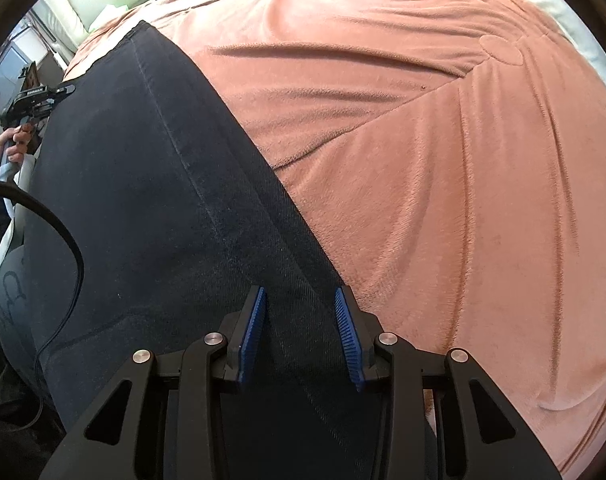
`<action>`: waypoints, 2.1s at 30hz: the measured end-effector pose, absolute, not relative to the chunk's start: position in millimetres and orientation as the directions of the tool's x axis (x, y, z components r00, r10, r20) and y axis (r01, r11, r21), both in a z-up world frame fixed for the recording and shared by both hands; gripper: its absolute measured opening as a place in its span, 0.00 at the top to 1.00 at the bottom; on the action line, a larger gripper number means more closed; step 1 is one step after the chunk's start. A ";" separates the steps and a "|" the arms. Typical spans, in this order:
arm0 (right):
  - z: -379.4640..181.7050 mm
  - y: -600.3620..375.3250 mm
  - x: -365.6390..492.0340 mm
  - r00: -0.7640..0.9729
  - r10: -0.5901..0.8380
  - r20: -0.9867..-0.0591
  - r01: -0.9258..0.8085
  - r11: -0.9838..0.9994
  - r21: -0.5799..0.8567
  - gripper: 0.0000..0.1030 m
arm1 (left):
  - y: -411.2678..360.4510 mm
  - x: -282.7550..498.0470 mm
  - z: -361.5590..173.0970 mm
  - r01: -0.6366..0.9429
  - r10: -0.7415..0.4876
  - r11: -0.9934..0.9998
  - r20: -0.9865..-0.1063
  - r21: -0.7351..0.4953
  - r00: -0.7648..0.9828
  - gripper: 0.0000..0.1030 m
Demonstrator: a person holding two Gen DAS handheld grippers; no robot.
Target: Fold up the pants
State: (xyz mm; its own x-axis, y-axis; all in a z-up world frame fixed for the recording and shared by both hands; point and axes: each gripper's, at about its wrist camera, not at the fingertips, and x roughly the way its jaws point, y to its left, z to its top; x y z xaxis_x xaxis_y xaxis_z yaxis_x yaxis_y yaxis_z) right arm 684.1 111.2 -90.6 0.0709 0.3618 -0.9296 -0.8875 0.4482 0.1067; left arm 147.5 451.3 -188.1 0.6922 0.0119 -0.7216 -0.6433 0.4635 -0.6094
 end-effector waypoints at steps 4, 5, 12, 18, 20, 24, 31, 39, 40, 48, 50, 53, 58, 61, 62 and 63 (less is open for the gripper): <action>-85.8 112.7 675.3 0.105 0.371 -0.923 -0.894 0.441 0.076 0.98 | 450.5 148.3 -188.6 -0.647 0.015 0.462 -0.724 -0.606 0.689 0.82; -83.7 112.0 673.9 0.126 0.370 -0.921 -0.893 0.446 0.057 1.00 | 450.5 148.2 -188.6 -0.648 0.015 0.462 -0.724 -0.606 0.689 0.82; -64.5 110.6 659.7 0.225 0.376 -0.899 -0.884 0.466 -0.027 1.00 | 449.7 147.6 -188.6 -0.646 0.011 0.455 -0.722 -0.613 0.692 0.82; -69.3 115.2 658.9 0.266 0.344 -0.900 -0.862 0.504 -0.062 1.00 | 447.6 146.6 -189.6 -0.642 0.006 0.453 -0.718 -0.618 0.696 0.82; -76.9 118.2 662.0 0.278 0.326 -0.904 -0.853 0.517 -0.075 1.00 | 446.8 146.5 -189.4 -0.641 0.005 0.455 -0.718 -0.618 0.696 0.82; -94.4 126.9 664.0 0.281 0.288 -0.916 -0.837 0.541 -0.086 1.00 | 447.3 147.1 -190.2 -0.638 0.000 0.454 -0.716 -0.622 0.698 0.82; -67.6 135.8 662.3 0.285 0.385 -0.878 -0.833 0.552 -0.028 1.00 | 449.9 146.2 -190.2 -0.636 -0.003 0.445 -0.711 -0.631 0.703 0.82; -52.9 197.9 648.8 0.234 0.485 -0.843 -0.890 0.457 0.015 0.50 | 452.4 142.4 -191.0 -0.626 -0.005 0.435 -0.697 -0.648 0.717 0.82; -53.7 205.0 648.4 0.224 0.494 -0.840 -0.896 0.444 0.022 0.50 | 452.6 141.8 -191.0 -0.624 -0.007 0.433 -0.695 -0.650 0.719 0.82; -72.7 265.0 669.4 0.159 0.531 -0.832 -0.930 0.364 0.055 0.51 | 453.3 140.1 -190.1 -0.616 -0.009 0.434 -0.687 -0.657 0.727 0.82; -76.5 277.6 671.8 0.142 0.534 -0.833 -0.935 0.349 0.064 0.58 | 454.1 140.3 -190.5 -0.614 -0.013 0.435 -0.686 -0.659 0.727 0.82; -82.8 296.4 675.5 0.118 0.531 -0.839 -0.939 0.335 0.079 0.65 | 455.2 140.0 -190.8 -0.610 -0.018 0.437 -0.684 -0.661 0.729 0.82; -95.3 326.0 679.0 0.081 0.524 -0.848 -0.945 0.310 0.101 0.67 | 454.8 138.3 -192.2 -0.602 -0.026 0.437 -0.678 -0.668 0.734 0.82; -101.5 341.7 681.1 0.066 0.511 -0.857 -0.948 0.300 0.105 0.67 | 455.4 137.4 -193.6 -0.597 -0.032 0.435 -0.674 -0.674 0.738 0.82; -104.3 347.4 682.3 0.061 0.506 -0.860 -0.949 0.297 0.108 0.67 | 455.9 137.6 -193.9 -0.596 -0.033 0.435 -0.673 -0.675 0.739 0.82; -105.6 352.5 682.2 0.056 0.504 -0.862 -0.949 0.295 0.111 0.67 | 456.5 138.1 -194.3 -0.594 -0.035 0.435 -0.672 -0.676 0.740 0.82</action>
State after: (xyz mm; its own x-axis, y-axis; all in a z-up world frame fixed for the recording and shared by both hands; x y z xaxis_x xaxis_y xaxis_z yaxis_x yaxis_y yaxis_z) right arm 682.2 352.5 -105.6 0.0559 0.5042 -0.8618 -0.9491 0.2948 0.1109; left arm 138.1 456.6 -194.3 0.7396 -0.0352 -0.6721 -0.5941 0.4353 -0.6765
